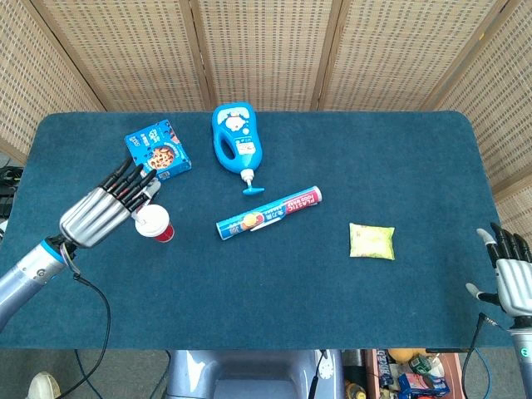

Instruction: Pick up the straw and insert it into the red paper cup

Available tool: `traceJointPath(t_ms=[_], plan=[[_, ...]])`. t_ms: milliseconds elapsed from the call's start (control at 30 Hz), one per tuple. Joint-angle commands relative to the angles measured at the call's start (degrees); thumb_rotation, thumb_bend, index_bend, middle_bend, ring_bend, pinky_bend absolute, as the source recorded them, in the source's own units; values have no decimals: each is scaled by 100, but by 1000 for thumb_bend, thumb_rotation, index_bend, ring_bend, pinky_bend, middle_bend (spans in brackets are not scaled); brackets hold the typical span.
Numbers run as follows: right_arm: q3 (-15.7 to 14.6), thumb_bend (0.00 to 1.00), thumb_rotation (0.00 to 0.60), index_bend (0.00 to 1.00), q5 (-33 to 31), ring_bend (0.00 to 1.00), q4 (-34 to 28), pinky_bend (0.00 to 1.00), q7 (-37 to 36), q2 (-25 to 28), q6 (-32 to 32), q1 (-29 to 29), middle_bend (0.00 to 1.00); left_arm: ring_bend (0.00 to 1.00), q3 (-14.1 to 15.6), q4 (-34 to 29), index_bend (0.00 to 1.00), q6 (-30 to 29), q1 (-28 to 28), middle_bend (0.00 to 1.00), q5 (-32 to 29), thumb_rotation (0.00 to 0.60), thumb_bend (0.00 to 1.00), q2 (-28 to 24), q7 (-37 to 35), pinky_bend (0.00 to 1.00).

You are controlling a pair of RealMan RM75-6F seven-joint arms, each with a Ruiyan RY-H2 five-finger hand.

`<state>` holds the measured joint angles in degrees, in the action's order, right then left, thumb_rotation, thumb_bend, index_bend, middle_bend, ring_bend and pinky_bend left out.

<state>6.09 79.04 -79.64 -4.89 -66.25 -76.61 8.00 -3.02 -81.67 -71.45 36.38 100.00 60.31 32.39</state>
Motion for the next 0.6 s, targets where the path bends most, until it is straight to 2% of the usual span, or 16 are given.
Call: traceJointPath(t_ms=[33, 133, 233, 433, 500, 600], plan=[[-1, 0, 600, 0, 7, 0, -9, 0, 8, 1, -9, -1, 0, 0, -155, -377, 0, -585, -642, 0, -806, 600, 159, 62, -1128, 0], [-9, 0, 600, 0, 36, 0, -50, 0, 35, 8, -41, -7, 0, 0, -106, -405, 0, -1086, -1278, 0, -1362, 600, 144, 317, -2129, 0], [-10, 0, 600, 0, 38, 0, -66, 0, 82, 3, -56, -9, 0, 0, 26, -470, 0, -1324, -1728, 0, -1628, 600, 140, 471, -2646, 0], [-21, 0, 600, 0, 71, 0, -106, 0, 163, -2, -104, -18, 0, 0, 249, -1051, 0, -1162, -2144, 0, -2180, 600, 137, 452, -2198, 0], [-41, 0, 600, 0, 114, 0, -130, 0, 219, -4, -160, -37, 0, 0, 267, -1309, 0, -1270, -2310, 0, -2303, 600, 136, 517, -2092, 0], [-69, 0, 600, 0, 192, 0, -160, 0, 299, -18, -257, -64, 0, 0, 320, -1309, 0, -1563, -2535, 0, -2198, 600, 136, 686, -2101, 0]])
